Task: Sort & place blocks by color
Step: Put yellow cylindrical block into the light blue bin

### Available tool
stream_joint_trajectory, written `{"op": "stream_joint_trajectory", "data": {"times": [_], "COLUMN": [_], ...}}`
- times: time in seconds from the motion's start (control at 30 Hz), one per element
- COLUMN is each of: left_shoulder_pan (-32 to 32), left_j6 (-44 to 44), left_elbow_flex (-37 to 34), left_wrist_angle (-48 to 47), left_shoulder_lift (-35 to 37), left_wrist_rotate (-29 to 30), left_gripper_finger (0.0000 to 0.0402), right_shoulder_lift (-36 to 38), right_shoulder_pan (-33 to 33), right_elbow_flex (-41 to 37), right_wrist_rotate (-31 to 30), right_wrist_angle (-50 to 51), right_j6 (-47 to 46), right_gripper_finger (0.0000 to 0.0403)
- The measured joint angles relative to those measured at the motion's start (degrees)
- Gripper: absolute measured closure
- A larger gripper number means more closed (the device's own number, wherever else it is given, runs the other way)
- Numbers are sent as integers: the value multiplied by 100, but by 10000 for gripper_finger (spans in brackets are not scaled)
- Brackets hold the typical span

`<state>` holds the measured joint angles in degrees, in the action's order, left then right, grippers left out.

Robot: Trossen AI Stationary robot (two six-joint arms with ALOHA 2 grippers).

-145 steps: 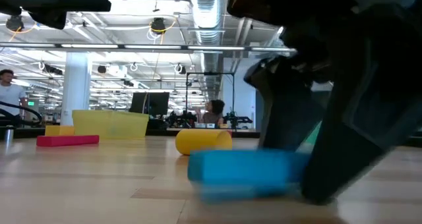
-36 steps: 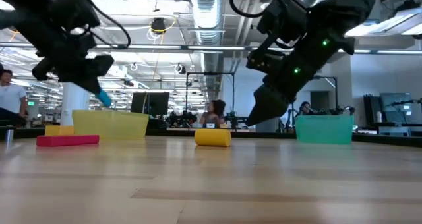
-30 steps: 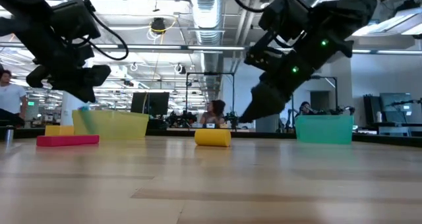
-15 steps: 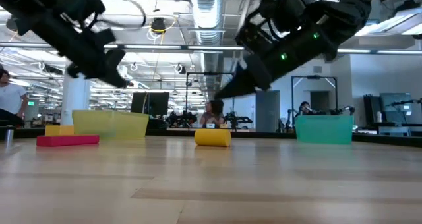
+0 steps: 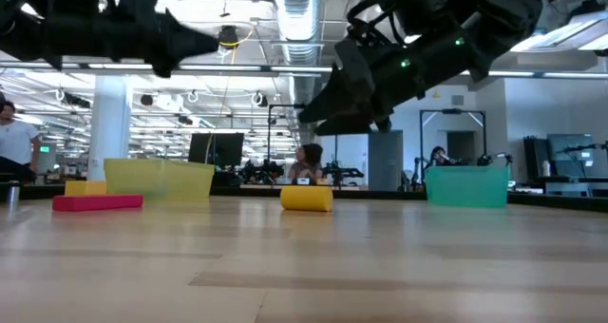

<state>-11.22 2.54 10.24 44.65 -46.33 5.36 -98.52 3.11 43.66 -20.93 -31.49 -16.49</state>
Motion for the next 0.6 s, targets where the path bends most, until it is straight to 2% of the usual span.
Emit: {"op": "stream_joint_trajectory", "data": {"times": [0.1, 0.23, 0.37, 0.5, 0.6], "left_shoulder_pan": [70, 144, 146, 176, 229], "left_j6": [-58, 32, -317, -107, 339], "left_elbow_flex": [100, 172, 445, 796, 1041], "left_wrist_angle": [305, 287, 287, 238, 222], "left_shoulder_lift": [-201, -691, -1402, -2246, -2797], "left_wrist_rotate": [-483, -436, -219, -821, -1029], "left_gripper_finger": [294, 281, 249, 212, 195], "right_shoulder_lift": [-4, -38, -325, -756, -964], "right_shoulder_pan": [27, -22, 89, 321, 546], "right_elbow_flex": [0, 2, 3, 128, 239], "right_wrist_rotate": [-206, 159, 105, 85, -60], "right_wrist_angle": [153, 140, 153, 138, 169], "right_j6": [-323, -372, -654, -880, -903], "right_gripper_finger": [101, 101, 101, 101, 101]}}
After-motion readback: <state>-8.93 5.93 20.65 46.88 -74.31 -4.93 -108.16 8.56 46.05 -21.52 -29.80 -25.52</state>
